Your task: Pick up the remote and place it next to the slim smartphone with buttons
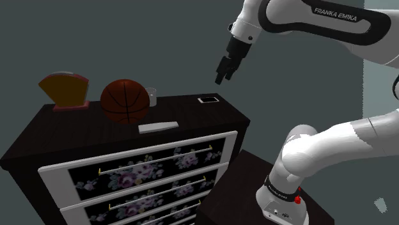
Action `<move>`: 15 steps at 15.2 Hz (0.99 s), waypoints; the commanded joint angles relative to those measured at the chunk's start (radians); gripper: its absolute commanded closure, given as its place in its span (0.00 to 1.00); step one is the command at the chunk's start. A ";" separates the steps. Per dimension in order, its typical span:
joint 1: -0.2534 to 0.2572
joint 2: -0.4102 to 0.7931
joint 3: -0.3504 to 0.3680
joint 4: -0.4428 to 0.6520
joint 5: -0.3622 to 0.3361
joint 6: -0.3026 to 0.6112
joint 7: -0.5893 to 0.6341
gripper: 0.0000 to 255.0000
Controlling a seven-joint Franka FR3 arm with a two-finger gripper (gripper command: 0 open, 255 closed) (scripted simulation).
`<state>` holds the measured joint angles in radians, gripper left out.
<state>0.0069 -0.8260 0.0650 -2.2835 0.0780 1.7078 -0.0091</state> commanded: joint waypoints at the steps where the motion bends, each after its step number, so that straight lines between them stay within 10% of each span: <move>1: 0.000 0.000 0.000 0.000 0.000 0.000 0.000 0.00; 15: 0.099 0.488 -0.094 0.091 -0.034 0.285 -0.427 0.00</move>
<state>0.0992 -0.3820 -0.0237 -2.2033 0.0442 1.9671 -0.4017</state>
